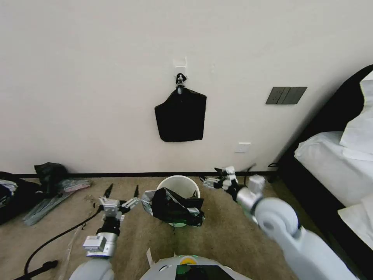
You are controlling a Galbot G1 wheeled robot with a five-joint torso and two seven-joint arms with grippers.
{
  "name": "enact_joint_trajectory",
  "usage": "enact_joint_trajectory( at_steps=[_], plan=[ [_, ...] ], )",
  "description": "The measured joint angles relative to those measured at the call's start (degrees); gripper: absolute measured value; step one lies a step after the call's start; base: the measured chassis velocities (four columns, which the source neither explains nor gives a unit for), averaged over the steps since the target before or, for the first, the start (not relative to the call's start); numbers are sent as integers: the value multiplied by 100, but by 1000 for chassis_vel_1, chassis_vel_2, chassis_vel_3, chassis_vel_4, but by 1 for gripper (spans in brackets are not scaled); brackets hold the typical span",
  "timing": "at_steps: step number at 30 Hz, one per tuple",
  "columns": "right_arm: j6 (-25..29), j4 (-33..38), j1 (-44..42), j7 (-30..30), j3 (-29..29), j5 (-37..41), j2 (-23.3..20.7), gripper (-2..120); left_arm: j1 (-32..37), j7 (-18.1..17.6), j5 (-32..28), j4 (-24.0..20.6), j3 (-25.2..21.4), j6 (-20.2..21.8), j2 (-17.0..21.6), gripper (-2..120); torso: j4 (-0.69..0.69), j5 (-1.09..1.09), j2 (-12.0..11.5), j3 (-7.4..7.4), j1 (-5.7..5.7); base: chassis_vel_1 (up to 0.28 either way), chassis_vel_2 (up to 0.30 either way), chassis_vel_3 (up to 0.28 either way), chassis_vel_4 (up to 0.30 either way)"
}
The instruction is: Place a trash bag onto the trash bin.
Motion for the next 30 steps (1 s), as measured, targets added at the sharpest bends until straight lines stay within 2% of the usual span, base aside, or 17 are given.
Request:
enact_joint_trajectory(
  at_steps=[3,4,5,8,9,12,14,17,18,21,22,25,30],
  plan=[
    [-378,-743,1099,-171,-789,176,11,100,22,12,-5,15,-143,-29,-181,100,1,-1,0,0,0,0,0,0,0],
    [-378,-743,1099,-171,-789,176,11,100,22,12,-5,15,-143,-29,-181,100,1,-1,0,0,0,0,0,0,0],
    [-399,-998,1409,-190,-1032,181,47,100,31,20,-5,22,-150,-34,-211,100,-1,0,0,0,0,0,0,0,0],
    [-410,-2107,2569,-290,-2057,177,199,100,88,31,36,57,-136,-49,-314,100,3,0,0,0,0,0,0,0,0],
    [-410,-2107,2569,-290,-2057,177,199,100,88,31,36,57,-136,-49,-314,100,3,0,0,0,0,0,0,0,0],
    [-410,-2937,3454,-568,-3035,198,235,100,129,34,98,73,-129,-72,-332,100,1,-1,0,0,0,0,0,0,0],
    [-409,-3068,3619,-623,-3206,238,238,100,133,35,101,73,-132,-73,-331,100,1,0,-1,1,0,0,0,0,0],
    [-400,-3477,4163,-780,-3762,444,251,100,138,29,96,68,-142,-69,-313,100,0,-2,0,1,0,0,0,0,0],
    [-400,-3477,4163,-780,-3762,444,251,100,138,29,96,68,-142,-69,-313,100,0,-2,0,1,0,0,0,0,0],
    [-395,-3966,4750,-1007,-4469,488,345,100,86,-9,34,-60,-137,160,-319,100,0,-2,0,0,0,0,0,0,0],
    [-395,-3966,4750,-1007,-4469,488,345,100,86,-9,34,-60,-137,160,-319,100,0,-2,0,0,0,0,0,0,0],
    [-382,-4298,5001,-1527,-4974,13,415,100,69,-16,36,-76,-115,192,-337,100,1,-1,0,0,0,0,0,0,0],
    [-371,-4456,5097,-1880,-5255,-355,427,100,83,-90,49,-76,-116,180,-366,100,0,-1,0,0,0,0,0,0,0]
  ],
)
